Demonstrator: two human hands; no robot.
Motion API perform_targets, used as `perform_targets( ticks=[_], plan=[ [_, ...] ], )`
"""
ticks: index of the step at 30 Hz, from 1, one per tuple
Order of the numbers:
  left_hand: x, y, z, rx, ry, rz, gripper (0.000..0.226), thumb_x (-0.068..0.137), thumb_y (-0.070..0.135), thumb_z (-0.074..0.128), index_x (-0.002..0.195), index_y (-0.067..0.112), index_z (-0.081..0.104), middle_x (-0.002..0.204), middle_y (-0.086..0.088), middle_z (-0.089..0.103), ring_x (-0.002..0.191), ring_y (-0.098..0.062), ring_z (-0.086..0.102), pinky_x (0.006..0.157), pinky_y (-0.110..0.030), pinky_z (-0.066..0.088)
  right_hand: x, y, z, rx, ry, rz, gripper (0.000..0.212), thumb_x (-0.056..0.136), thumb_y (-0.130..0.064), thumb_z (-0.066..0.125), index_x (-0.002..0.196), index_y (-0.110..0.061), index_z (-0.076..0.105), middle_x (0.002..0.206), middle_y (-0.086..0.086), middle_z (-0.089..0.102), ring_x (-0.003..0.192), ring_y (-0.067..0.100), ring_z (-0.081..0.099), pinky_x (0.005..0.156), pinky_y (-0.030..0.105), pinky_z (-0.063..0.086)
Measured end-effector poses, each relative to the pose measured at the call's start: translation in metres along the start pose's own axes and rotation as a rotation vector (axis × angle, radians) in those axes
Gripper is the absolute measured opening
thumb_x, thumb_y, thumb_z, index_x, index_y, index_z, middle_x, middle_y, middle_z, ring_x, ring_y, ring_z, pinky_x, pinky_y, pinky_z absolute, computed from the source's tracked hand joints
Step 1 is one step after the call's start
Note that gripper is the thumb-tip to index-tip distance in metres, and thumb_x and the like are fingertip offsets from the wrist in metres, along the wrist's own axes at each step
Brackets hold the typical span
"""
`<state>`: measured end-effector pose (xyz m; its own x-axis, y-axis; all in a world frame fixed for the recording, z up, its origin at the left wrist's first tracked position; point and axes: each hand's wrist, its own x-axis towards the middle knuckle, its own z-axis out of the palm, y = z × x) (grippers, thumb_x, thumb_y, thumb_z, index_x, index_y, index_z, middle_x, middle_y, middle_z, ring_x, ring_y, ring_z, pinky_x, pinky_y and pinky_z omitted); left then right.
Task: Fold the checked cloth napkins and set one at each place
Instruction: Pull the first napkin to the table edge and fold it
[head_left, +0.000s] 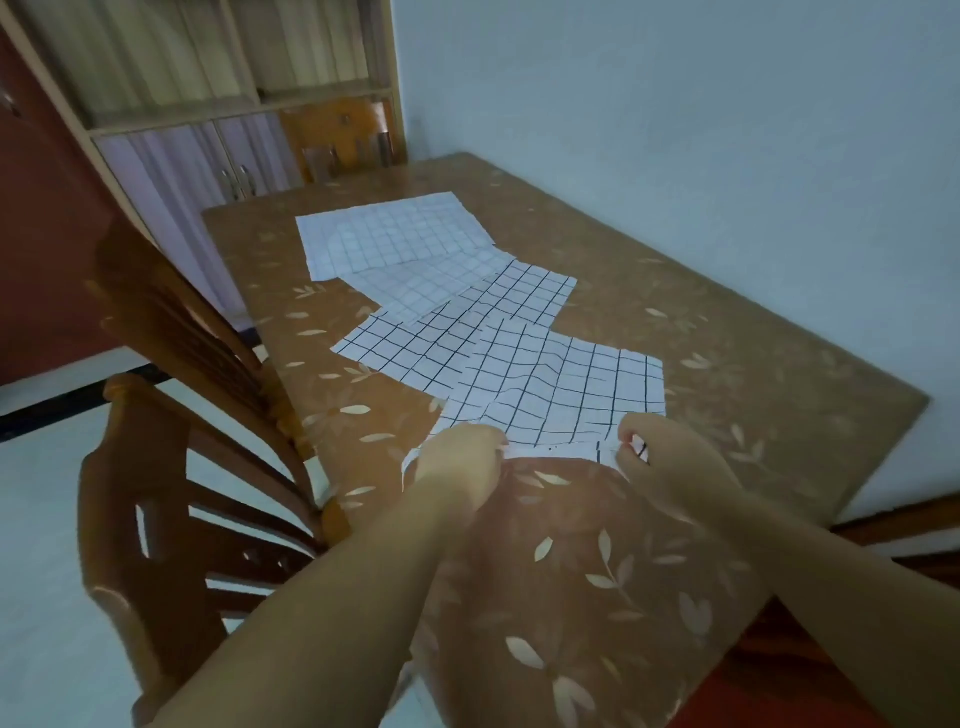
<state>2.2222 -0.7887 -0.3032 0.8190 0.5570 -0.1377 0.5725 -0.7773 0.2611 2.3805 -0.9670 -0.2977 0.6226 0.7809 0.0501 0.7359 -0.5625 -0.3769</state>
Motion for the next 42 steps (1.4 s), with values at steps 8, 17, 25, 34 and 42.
perform_targets(
  ticks=[8,17,25,34,42],
  plan=[
    [-0.027,0.008,-0.031,0.065,-0.078,0.035,0.025,0.091,0.014,0.052,0.105,0.027,0.069,0.102,0.003,0.066,0.092,-0.022,0.061,0.072,-0.031,0.048,-0.032,0.008,-0.046,-0.168,-0.002,0.077,0.005,0.091,-0.021,0.048,0.089,-0.022,0.053,0.095,-0.003,0.056,0.087,0.021,0.053,0.071,0.031,0.041],
    [-0.054,0.053,-0.047,0.024,-0.015,0.053,0.016,0.091,0.018,0.046,0.089,0.018,0.062,0.084,0.004,0.057,0.087,-0.023,0.053,0.066,-0.028,0.039,-0.054,0.048,-0.092,-0.168,-0.053,0.096,0.009,0.087,-0.019,0.048,0.080,-0.025,0.048,0.088,-0.004,0.056,0.086,0.025,0.055,0.077,0.038,0.049],
    [-0.080,0.151,-0.034,-0.001,0.038,0.012,0.021,0.092,0.025,0.050,0.105,0.026,0.066,0.097,0.004,0.063,0.087,-0.018,0.053,0.068,-0.029,0.040,-0.077,0.143,-0.129,-0.142,-0.138,0.083,0.016,0.088,-0.021,0.050,0.073,-0.027,0.046,0.084,-0.003,0.056,0.086,0.025,0.054,0.071,0.031,0.042],
    [-0.095,0.240,-0.003,0.056,0.043,-0.098,0.016,0.094,0.032,0.054,0.100,0.027,0.069,0.117,-0.006,0.065,0.118,-0.030,0.054,0.074,-0.034,0.046,-0.094,0.216,-0.161,-0.051,-0.123,0.073,0.015,0.091,-0.021,0.046,0.079,-0.029,0.049,0.107,0.004,0.064,0.103,0.028,0.053,0.078,0.032,0.039],
    [-0.068,0.249,0.018,-0.039,0.035,-0.162,0.015,0.092,0.026,0.054,0.091,0.026,0.069,0.121,-0.011,0.065,0.138,-0.035,0.036,0.102,-0.046,0.043,-0.075,0.257,-0.149,0.176,-0.144,0.088,0.018,0.089,-0.028,0.053,0.072,-0.024,0.052,0.103,0.002,0.067,0.125,0.024,0.052,0.081,0.033,0.042]
  ],
)
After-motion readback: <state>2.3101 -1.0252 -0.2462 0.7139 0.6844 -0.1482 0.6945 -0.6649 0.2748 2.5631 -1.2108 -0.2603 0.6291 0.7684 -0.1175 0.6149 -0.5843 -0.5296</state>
